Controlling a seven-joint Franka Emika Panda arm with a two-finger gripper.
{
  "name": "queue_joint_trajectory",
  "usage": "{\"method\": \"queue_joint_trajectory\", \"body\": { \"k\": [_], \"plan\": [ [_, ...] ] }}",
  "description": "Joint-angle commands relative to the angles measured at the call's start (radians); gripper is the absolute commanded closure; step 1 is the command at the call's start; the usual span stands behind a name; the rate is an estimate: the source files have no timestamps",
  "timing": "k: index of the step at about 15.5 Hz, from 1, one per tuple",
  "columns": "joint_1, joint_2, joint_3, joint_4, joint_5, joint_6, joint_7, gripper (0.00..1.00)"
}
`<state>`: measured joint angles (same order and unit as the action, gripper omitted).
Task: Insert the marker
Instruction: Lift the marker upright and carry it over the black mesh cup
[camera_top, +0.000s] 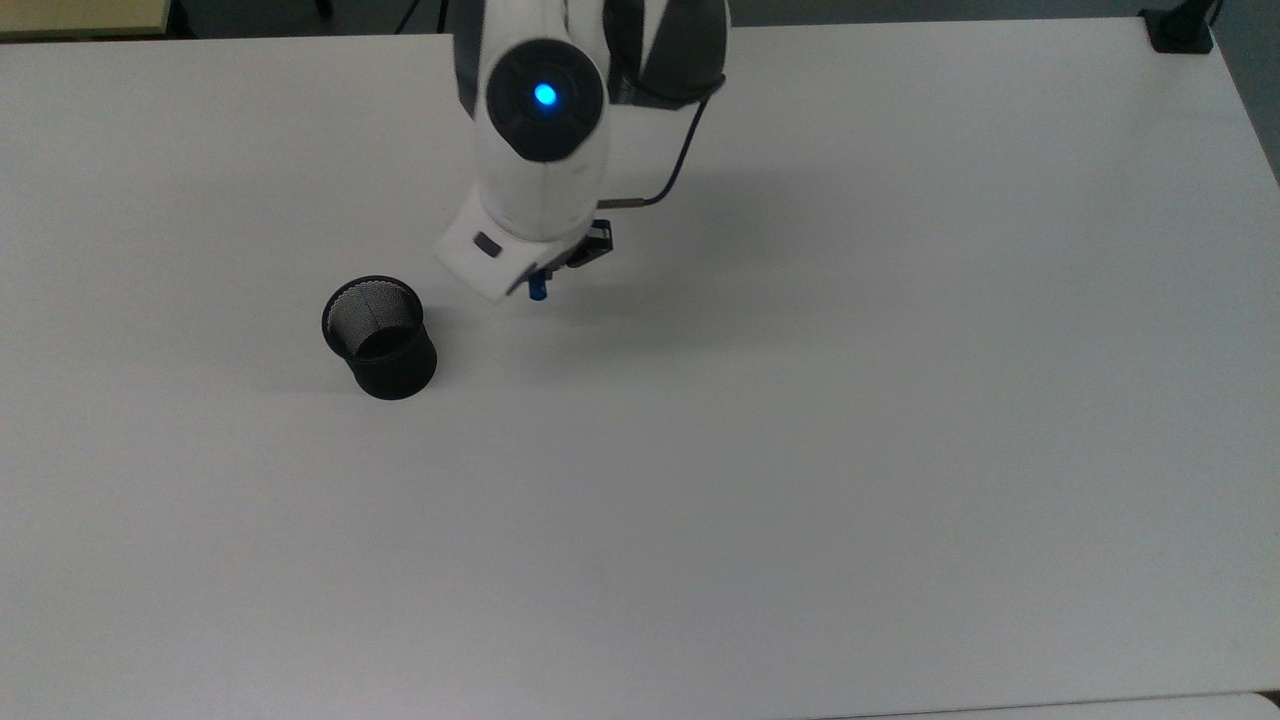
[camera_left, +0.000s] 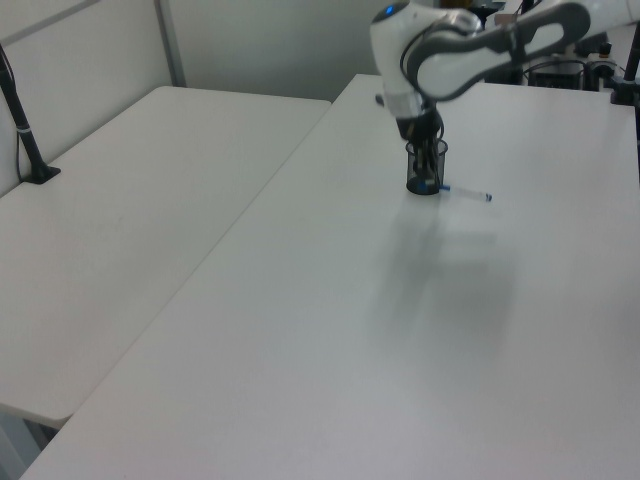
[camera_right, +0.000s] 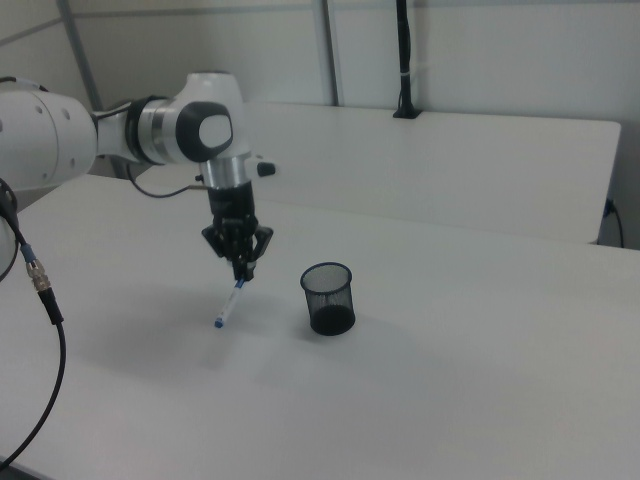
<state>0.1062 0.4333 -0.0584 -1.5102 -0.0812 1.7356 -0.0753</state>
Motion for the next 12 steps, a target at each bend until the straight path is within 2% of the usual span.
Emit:
{"method": "queue_joint_trajectory", "body": {
  "k": [1, 6, 12],
  "plan": [
    [-0.078, -0.062, -0.001, 0.025, 0.029, -0.010, -0.040, 0.91],
    [-0.157, -0.143, -0.003, 0.025, 0.054, 0.079, -0.041, 0.91],
    [-0.220, -0.134, -0.004, 0.009, 0.054, 0.301, -0.024, 0.91]
  ]
}}
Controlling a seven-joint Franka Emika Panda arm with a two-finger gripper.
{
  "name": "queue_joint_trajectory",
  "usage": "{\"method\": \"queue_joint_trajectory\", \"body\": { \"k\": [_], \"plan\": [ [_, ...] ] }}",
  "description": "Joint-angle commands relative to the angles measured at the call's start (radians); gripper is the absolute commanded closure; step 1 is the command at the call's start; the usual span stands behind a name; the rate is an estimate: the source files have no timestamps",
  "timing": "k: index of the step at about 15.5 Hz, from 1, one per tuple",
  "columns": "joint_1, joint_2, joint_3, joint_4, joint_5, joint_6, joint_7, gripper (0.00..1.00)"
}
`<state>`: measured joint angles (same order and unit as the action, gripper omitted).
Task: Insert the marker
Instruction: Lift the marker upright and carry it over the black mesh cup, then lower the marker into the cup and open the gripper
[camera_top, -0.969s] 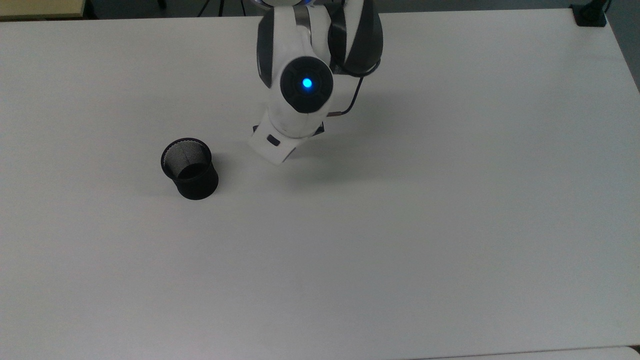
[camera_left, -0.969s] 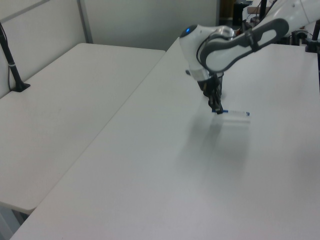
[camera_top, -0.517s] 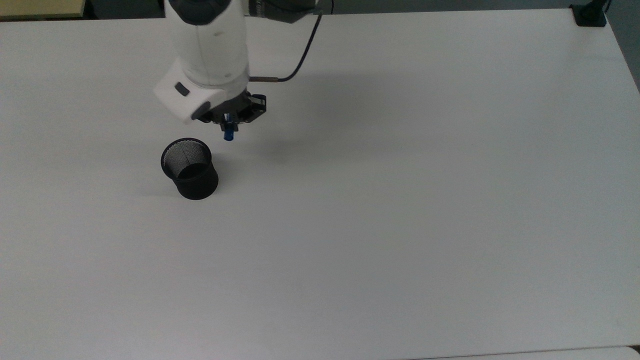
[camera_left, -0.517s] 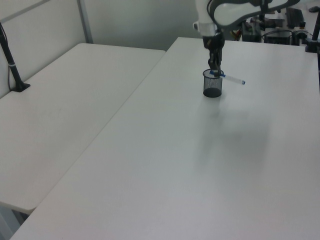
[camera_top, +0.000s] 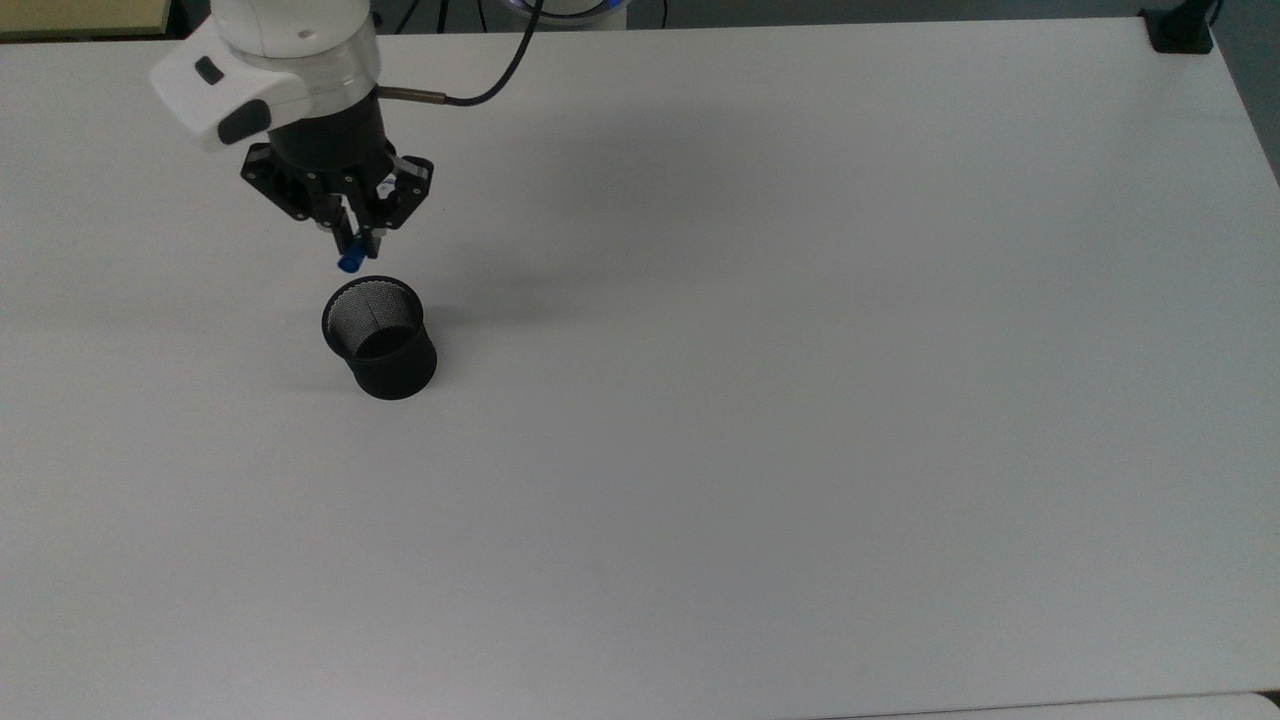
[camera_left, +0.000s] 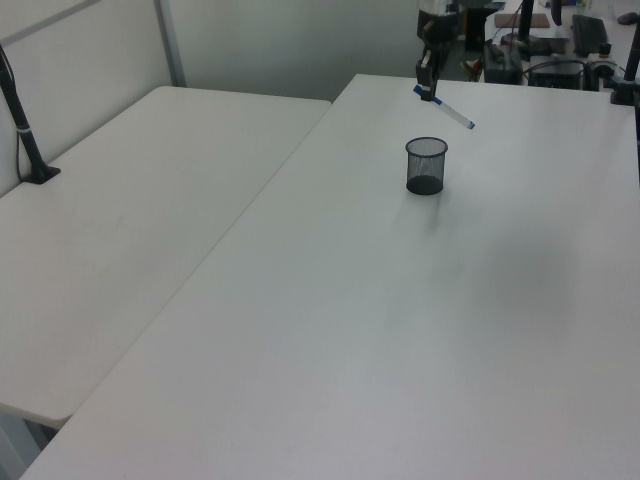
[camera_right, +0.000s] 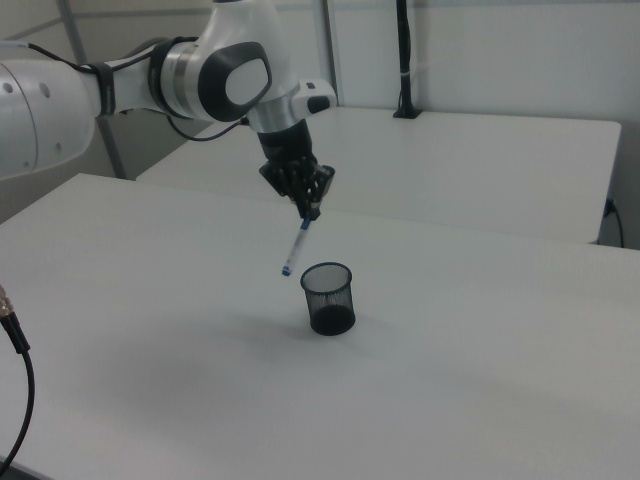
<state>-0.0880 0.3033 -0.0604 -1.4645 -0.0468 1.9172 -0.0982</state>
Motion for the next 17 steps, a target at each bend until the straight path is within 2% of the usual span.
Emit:
{"method": "queue_joint_trajectory", "body": {
  "k": [1, 7, 10, 13, 17],
  "plan": [
    [-0.036, 0.000, -0.002, -0.043, 0.019, 0.153, -0.001, 0.91],
    [-0.052, 0.037, -0.002, -0.045, 0.016, 0.259, 0.046, 0.91],
    [-0.032, 0.077, 0.002, -0.047, -0.002, 0.289, 0.080, 0.91],
    [-0.004, 0.085, 0.002, -0.066, -0.033, 0.313, 0.130, 0.91],
    [0.001, 0.085, 0.002, -0.099, -0.039, 0.358, 0.146, 0.90]
  ]
}}
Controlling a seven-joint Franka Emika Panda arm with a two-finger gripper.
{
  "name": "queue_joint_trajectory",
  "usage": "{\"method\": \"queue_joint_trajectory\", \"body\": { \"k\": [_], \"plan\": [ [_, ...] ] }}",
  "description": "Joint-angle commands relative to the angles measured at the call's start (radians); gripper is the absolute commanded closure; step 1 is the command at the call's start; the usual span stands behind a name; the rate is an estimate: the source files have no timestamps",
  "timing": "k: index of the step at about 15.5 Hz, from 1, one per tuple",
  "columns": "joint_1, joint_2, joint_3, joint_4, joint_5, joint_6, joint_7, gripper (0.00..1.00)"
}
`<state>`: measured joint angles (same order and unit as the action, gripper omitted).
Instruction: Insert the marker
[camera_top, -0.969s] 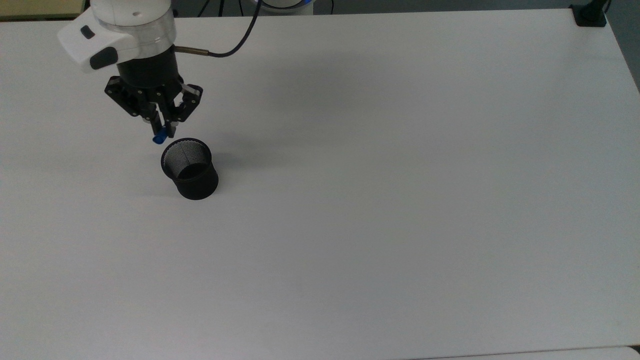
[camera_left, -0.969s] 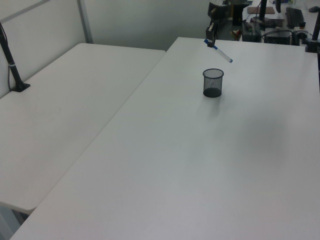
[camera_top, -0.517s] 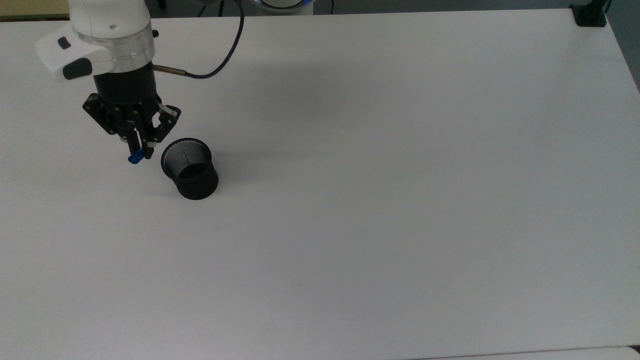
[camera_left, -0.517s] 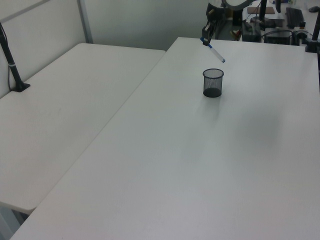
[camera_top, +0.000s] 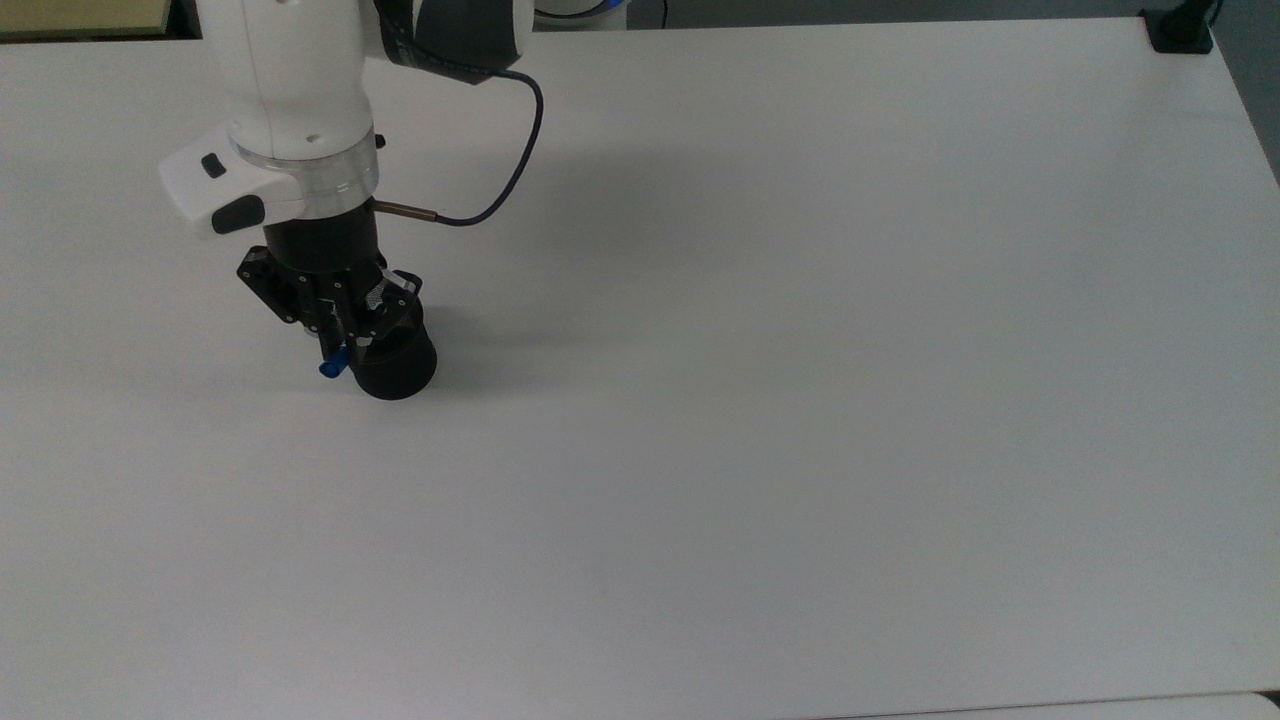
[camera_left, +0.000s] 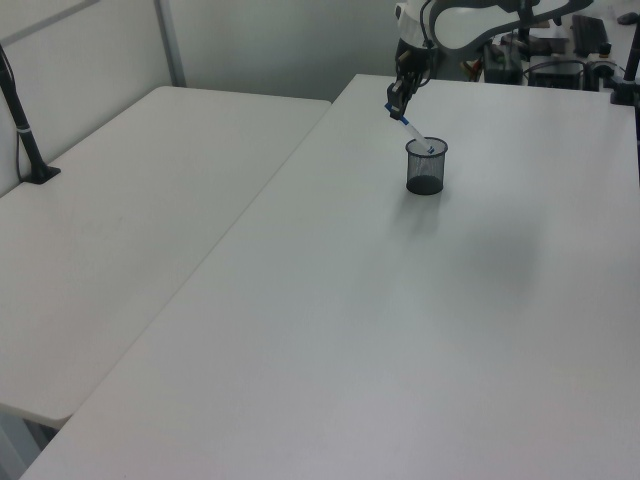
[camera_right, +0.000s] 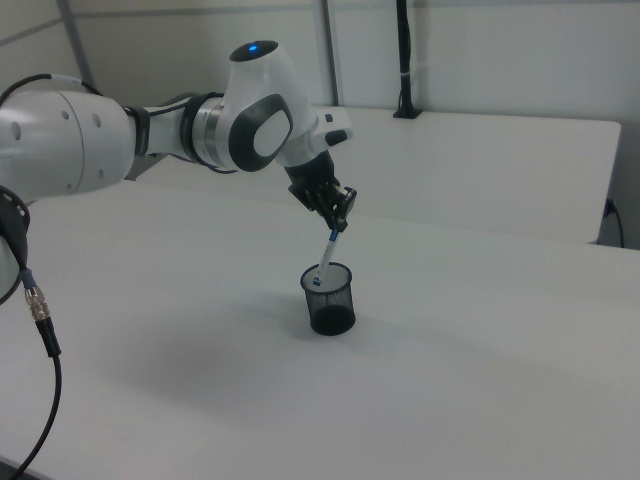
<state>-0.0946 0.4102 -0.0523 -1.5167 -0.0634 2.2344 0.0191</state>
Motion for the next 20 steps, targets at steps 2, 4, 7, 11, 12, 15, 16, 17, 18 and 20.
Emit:
{"method": "queue_joint_trajectory", "body": {
  "k": [2, 4, 7, 11, 12, 15, 16, 17, 18, 20],
  "plan": [
    [0.007, -0.022, -0.006, -0.057, -0.024, 0.039, 0.028, 0.84],
    [0.006, -0.022, -0.006, -0.059, -0.024, 0.036, 0.028, 0.60],
    [0.001, -0.022, -0.006, -0.065, -0.021, 0.030, 0.028, 0.31],
    [-0.001, -0.034, -0.006, -0.063, -0.018, -0.030, 0.025, 0.23],
    [-0.001, -0.040, -0.004, -0.056, -0.015, -0.079, 0.024, 0.17],
    [0.007, -0.083, 0.000, -0.039, -0.006, -0.232, 0.025, 0.00],
    [0.010, -0.103, 0.003, -0.039, -0.004, -0.272, 0.025, 0.00],
    [0.013, -0.120, 0.003, -0.039, -0.004, -0.307, 0.025, 0.00],
    [0.013, -0.138, 0.005, -0.039, -0.004, -0.347, 0.025, 0.00],
    [0.027, -0.175, 0.018, -0.039, -0.004, -0.421, 0.021, 0.00]
  ]
}}
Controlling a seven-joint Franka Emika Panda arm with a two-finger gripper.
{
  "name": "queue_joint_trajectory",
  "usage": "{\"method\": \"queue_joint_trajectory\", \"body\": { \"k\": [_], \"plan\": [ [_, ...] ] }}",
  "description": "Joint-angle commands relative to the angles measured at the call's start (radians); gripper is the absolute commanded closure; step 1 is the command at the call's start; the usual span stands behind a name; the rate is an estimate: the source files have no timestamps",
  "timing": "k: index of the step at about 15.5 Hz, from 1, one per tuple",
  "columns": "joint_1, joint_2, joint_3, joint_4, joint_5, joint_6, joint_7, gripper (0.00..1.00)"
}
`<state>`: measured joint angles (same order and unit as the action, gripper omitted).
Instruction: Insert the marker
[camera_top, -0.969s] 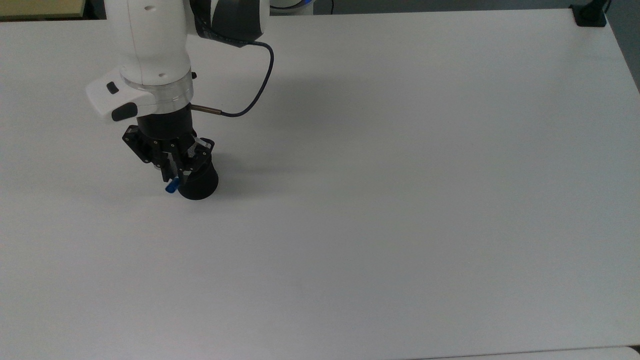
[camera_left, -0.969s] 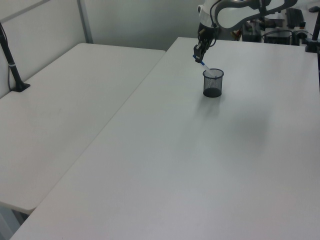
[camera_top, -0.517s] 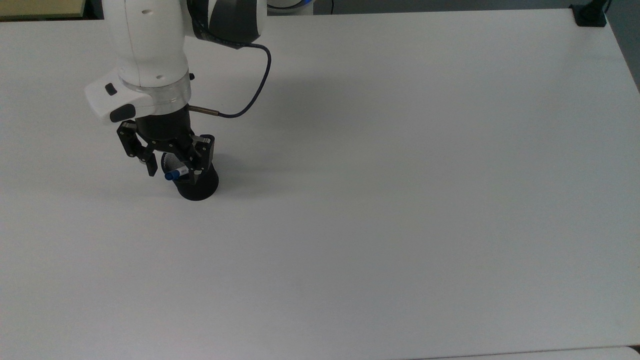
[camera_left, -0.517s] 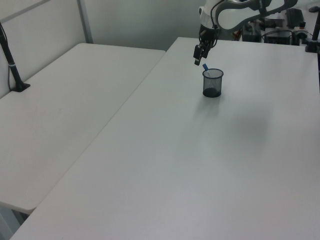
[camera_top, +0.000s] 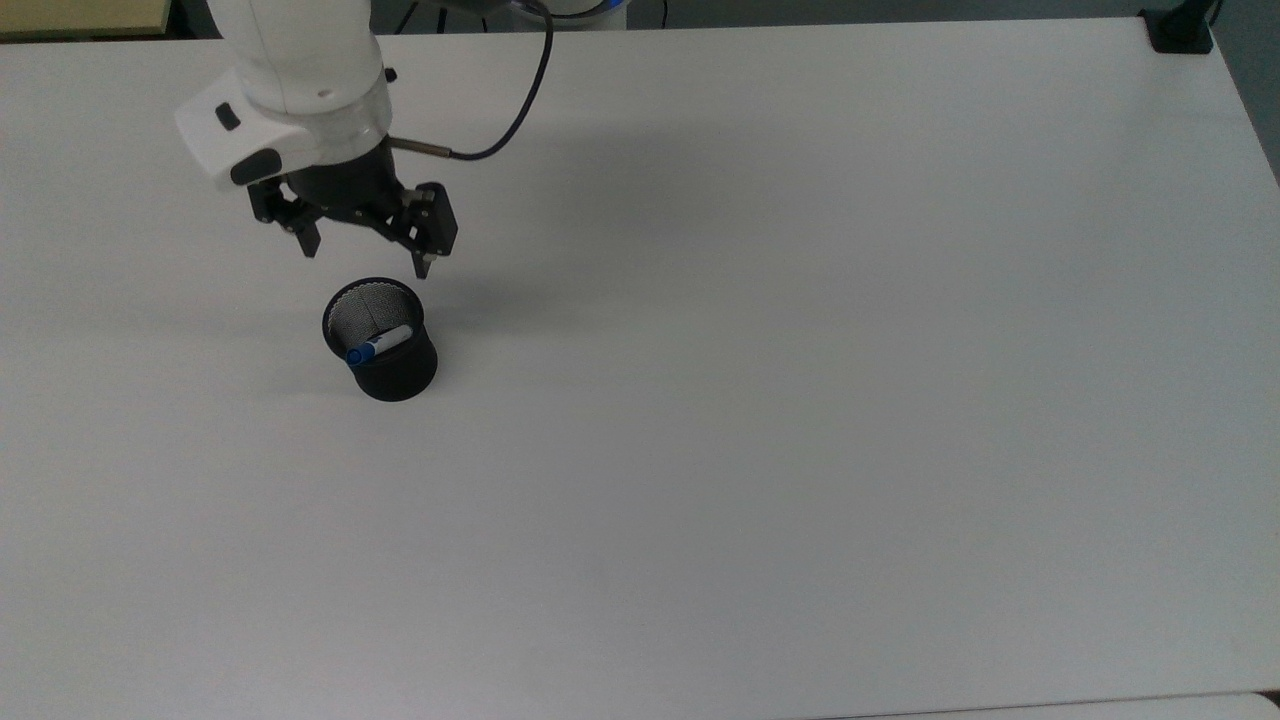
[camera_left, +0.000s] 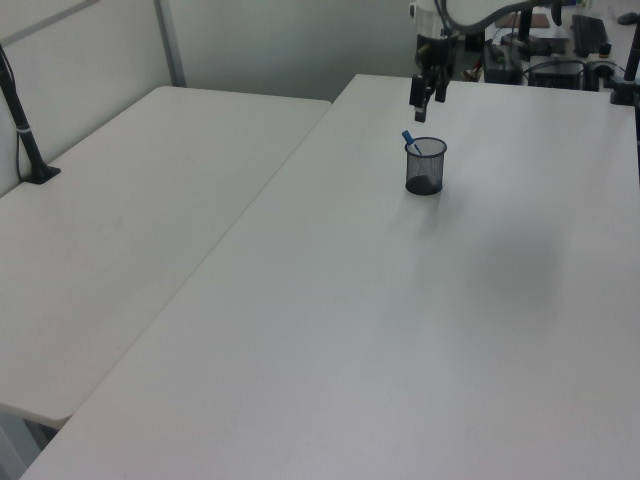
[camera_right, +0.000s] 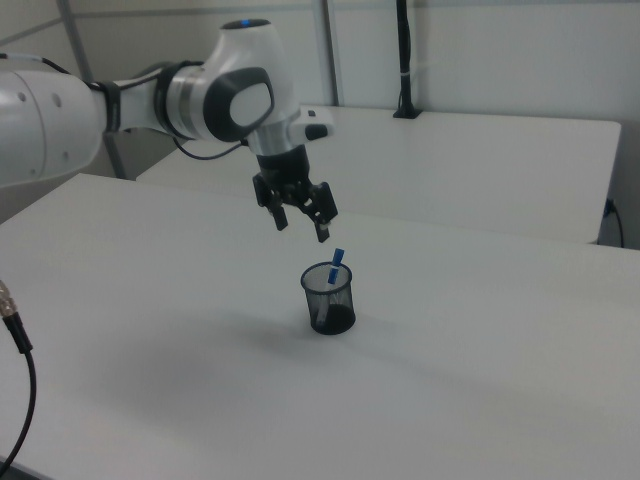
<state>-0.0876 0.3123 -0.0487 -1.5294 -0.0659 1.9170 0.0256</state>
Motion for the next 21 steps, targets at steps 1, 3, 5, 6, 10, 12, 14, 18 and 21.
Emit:
{"method": "queue_joint_trajectory", "body": {
  "k": [1, 3, 5, 6, 10, 12, 14, 18, 21],
  "plan": [
    [0.028, -0.091, 0.015, -0.026, -0.002, -0.136, 0.013, 0.00],
    [0.039, -0.107, 0.015, -0.026, -0.003, -0.179, 0.013, 0.00],
    [0.040, -0.130, 0.015, -0.026, -0.003, -0.197, 0.013, 0.00],
    [0.042, -0.137, 0.015, -0.026, -0.003, -0.222, 0.011, 0.00],
    [0.042, -0.191, 0.017, -0.028, 0.008, -0.283, 0.013, 0.00],
    [0.043, -0.193, 0.017, -0.026, 0.038, -0.309, 0.011, 0.00],
    [0.060, -0.190, 0.017, -0.028, 0.038, -0.309, 0.011, 0.00],
    [0.057, -0.190, 0.015, -0.023, 0.038, -0.309, 0.011, 0.00],
    [0.054, -0.190, 0.013, -0.022, 0.038, -0.311, 0.011, 0.00]
  ]
}}
